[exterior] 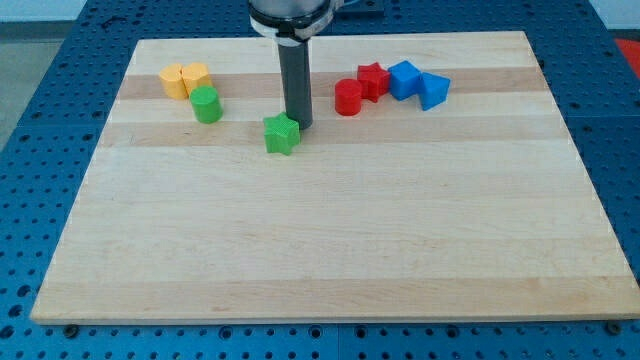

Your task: Slide green star closer to the blue triangle

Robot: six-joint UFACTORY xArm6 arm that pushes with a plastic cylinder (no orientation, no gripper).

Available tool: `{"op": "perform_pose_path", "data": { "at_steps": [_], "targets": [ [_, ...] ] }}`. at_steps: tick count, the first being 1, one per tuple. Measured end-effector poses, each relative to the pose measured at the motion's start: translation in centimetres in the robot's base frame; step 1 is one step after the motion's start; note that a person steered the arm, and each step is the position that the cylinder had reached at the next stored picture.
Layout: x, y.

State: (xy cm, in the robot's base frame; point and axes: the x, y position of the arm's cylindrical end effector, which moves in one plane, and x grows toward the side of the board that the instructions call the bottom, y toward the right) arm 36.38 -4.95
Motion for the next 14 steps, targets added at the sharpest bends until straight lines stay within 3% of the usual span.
{"op": "perform_pose_path", "data": {
  "at_steps": [2, 4, 9, 12, 14],
  "targets": [
    [-3.3, -6.7],
    [1.7, -11.9],
    [3.7, 9.9],
    [7.4, 11.1],
    [5.3, 14.2]
  ]
}}
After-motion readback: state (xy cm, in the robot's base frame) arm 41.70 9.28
